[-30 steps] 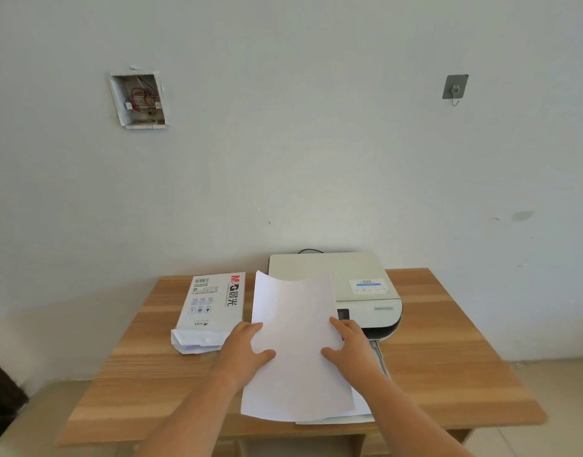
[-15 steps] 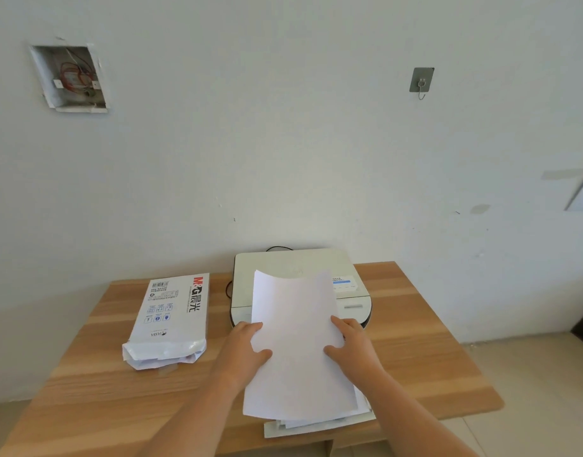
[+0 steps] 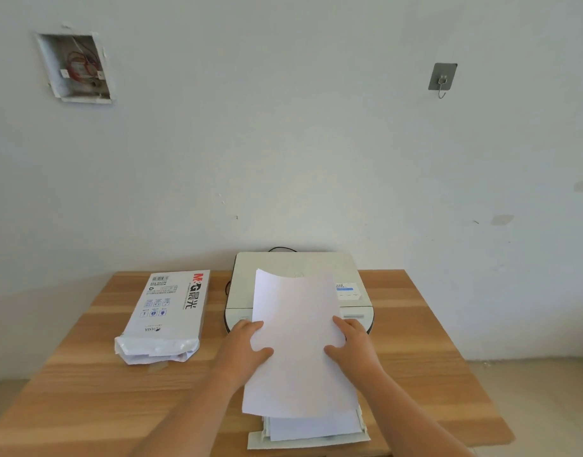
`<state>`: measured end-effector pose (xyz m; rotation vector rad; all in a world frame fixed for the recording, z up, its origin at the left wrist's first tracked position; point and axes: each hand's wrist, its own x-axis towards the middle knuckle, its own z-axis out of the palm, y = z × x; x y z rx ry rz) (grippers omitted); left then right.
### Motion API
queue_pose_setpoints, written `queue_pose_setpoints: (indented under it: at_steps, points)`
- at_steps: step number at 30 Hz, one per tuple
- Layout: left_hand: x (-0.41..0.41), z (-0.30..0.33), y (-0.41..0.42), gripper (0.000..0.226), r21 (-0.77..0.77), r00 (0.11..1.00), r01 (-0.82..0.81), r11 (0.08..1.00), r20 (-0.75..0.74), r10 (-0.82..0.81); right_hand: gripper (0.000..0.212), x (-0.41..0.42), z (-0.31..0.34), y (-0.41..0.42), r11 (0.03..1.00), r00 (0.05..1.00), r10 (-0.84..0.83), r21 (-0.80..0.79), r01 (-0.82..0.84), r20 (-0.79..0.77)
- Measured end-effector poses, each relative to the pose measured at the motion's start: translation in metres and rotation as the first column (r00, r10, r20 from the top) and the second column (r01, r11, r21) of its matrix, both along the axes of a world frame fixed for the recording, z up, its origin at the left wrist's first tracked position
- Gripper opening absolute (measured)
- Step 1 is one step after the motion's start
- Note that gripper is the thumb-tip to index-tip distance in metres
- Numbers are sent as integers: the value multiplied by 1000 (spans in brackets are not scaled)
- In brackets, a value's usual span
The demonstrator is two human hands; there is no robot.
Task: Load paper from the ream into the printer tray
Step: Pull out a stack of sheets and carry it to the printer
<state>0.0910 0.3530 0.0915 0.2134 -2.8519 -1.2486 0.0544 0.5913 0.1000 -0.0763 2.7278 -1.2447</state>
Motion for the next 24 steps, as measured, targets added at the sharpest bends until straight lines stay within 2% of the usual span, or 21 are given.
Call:
queue_pose_setpoints:
  at_steps: [8, 13, 18, 24]
  points:
    - [5, -17, 41, 64, 131, 988, -136, 982, 96, 124, 63, -22, -21, 39, 995, 994, 97, 11, -97, 48]
    - [19, -43, 59, 67, 147, 971, -179, 973, 187, 151, 62, -19, -48, 56, 994, 984, 112, -12, -112, 142]
    - [29, -66, 63, 67, 191, 949, -210, 959, 275, 153, 60, -8, -80, 58, 995, 970, 87, -61, -75, 228]
    - [45, -91, 59, 70, 166, 918, -211, 963, 373, 137, 59, 20, -117, 55, 998, 938, 23, -57, -3, 346]
